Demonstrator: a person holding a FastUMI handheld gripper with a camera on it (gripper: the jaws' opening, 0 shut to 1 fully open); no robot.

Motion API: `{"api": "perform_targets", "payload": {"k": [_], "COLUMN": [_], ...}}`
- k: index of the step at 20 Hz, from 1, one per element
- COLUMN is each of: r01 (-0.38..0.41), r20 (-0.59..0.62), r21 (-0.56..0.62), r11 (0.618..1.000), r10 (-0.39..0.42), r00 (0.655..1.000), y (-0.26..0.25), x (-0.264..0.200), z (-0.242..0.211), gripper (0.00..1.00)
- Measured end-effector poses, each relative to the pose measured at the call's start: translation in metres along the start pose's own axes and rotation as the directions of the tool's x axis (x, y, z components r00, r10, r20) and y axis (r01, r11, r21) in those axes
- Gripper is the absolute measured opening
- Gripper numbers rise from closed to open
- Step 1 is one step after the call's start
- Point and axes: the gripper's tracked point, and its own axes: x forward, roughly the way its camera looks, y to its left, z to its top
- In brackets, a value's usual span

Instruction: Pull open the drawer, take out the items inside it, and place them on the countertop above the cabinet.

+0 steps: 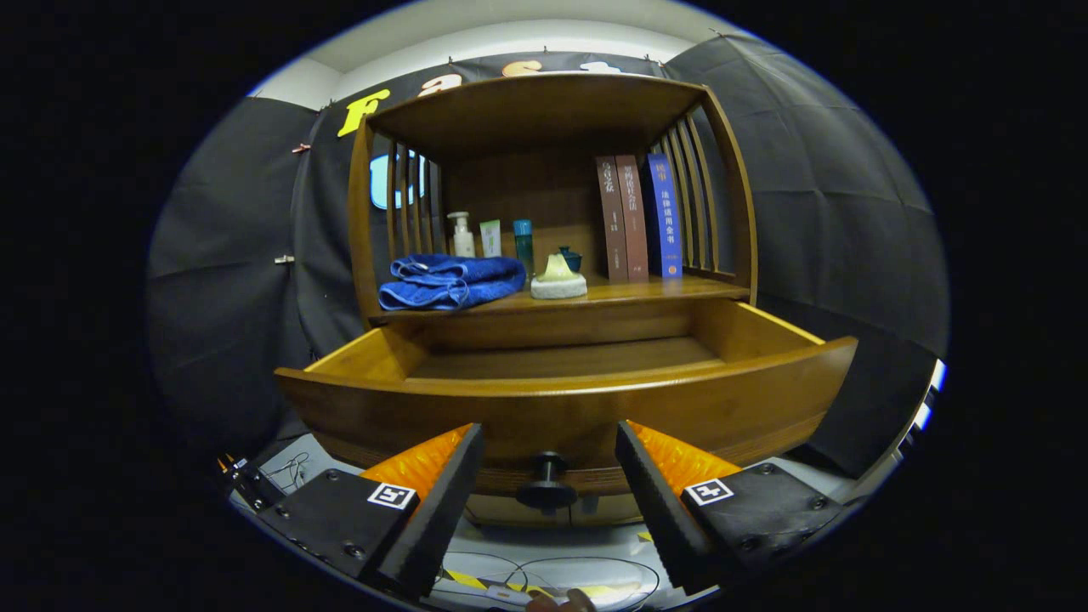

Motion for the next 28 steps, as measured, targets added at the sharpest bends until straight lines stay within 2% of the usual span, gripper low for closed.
{"api": "perform_targets", "payload": {"k": [6,10,22,28], "r01": [0.045,0.041,0.042,0.04], "r20": [0.01,0.012,0.036,0.042], "r21": [-0.002,0.015,0.016,0.015], "r11": [0.999,0.999,0.999,0.999], "r10": [-0.045,-0.041,-0.042,-0.04], "r00": [0.999,0.999,0.998,0.998], "y": [-0.007,-0.007,-0.008,-0.01], "x": [0.008,0.023,0.123,0.157], "z": [0.0,0.006,0.036,0.043], "gripper": [0.97,0.99,0.99,0.99]}}
